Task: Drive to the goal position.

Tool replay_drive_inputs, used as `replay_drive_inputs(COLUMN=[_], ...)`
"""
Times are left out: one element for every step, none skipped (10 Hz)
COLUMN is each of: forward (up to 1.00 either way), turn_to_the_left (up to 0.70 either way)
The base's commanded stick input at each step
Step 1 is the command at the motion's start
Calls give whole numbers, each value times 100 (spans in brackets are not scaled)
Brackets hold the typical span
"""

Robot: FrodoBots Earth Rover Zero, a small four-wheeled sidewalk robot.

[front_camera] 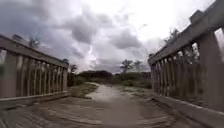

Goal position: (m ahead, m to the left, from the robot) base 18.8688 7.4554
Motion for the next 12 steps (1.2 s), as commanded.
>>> replay_drive_inputs(forward=[85, 85, 85, 85, 85, 85, 85, 85, 85, 85, 85, 85], turn_to_the_left=[32, 34, 14, 5, 0, 0, 0, 0, 0, 0, 0, 0])
